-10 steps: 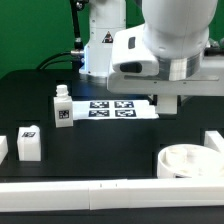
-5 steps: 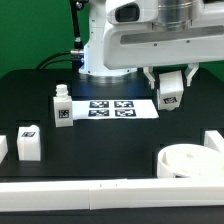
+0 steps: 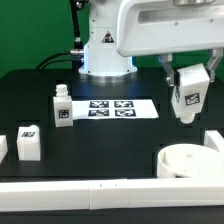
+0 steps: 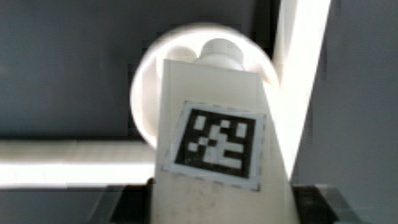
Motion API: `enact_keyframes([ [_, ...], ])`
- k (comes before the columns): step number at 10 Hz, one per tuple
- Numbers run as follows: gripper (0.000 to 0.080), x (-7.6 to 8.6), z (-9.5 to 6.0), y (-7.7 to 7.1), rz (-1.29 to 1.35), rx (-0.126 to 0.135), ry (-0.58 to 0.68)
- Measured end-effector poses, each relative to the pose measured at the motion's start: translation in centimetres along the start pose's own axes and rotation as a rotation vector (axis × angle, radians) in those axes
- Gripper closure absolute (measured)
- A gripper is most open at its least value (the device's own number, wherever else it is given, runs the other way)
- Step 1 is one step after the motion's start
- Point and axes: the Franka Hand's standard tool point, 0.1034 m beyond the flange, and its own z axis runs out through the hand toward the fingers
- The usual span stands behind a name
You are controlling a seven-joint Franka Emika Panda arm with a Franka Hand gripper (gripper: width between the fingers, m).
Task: Assemble stool
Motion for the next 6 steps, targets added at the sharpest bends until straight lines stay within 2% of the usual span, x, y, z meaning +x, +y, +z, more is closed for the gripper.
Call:
enact_keyframes([
  [3,0.0476,0.2,0.1,0.2,-0.012,-0.007,0.202],
  [4,0.0476,1.5,-0.2,-0.2,-0.058,-0.013,0.234],
  [5,0.0476,2.7,-0.1,-1.4,-0.126,-0.021,0.242],
  [6,0.0476,3.0,0.2,-2.4,-0.171,-0.029,0.213],
])
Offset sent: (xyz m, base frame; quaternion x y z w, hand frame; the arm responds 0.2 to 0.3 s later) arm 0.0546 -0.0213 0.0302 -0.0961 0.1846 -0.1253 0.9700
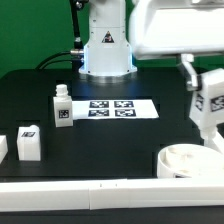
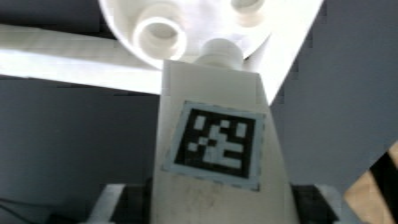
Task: Assemble stool
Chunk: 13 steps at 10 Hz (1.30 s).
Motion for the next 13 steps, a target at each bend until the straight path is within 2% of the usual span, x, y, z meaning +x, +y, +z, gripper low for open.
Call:
enact_keyframes([
  [4,0.0476,-0.3,0.2,0.6,0.001,-0.006,0.005],
  [6,0.0476,-0.4,1.4,1.5,-0.104,-0.029,0.023],
  [7,0.0476,-0.4,1.6,1.1,-0.139,-0.035,0.028],
  [11,0.0476,-0.6,1.7,1.1,-0.137,-0.035,0.028],
  [13,0.0476,-1.7,2.4,0.5,-0.236,-0.044,0.036],
])
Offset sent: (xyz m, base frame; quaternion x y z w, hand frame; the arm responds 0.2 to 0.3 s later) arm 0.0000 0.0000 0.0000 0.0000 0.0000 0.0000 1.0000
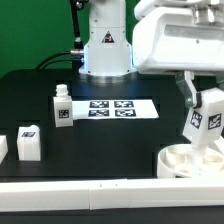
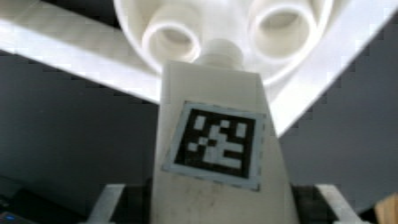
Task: Assemble stool
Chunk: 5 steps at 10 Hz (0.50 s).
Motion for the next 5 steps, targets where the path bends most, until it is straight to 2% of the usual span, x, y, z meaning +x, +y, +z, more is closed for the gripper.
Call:
enact_keyframes([
  [1,0.0476,0.2,0.2,0.0,-0.032,-0.006,0.001],
  [3,0.0476,-0.3,0.8,0.9,-0.064,-0.017,-0.008],
  [5,0.0476,0.0,0.8,1.8,-0.08,-0.017,-0.032],
])
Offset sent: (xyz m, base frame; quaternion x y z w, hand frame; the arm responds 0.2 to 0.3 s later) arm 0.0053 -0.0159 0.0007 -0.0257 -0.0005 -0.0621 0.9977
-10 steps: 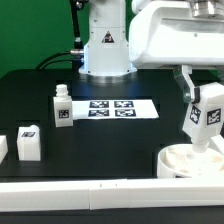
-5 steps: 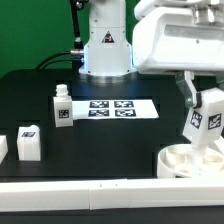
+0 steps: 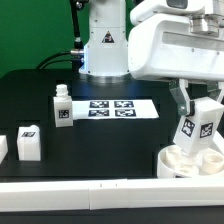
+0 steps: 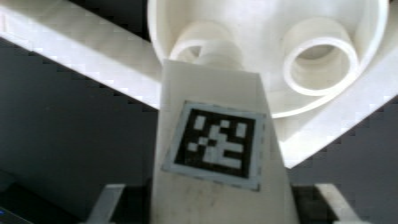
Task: Assemble stool
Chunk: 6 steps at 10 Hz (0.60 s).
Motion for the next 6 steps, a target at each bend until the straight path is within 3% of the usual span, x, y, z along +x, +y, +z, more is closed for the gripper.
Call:
enact_keyframes([
  [6,0.0476,0.25,0.43,-0.25,-0.005,0.003,-0.005],
])
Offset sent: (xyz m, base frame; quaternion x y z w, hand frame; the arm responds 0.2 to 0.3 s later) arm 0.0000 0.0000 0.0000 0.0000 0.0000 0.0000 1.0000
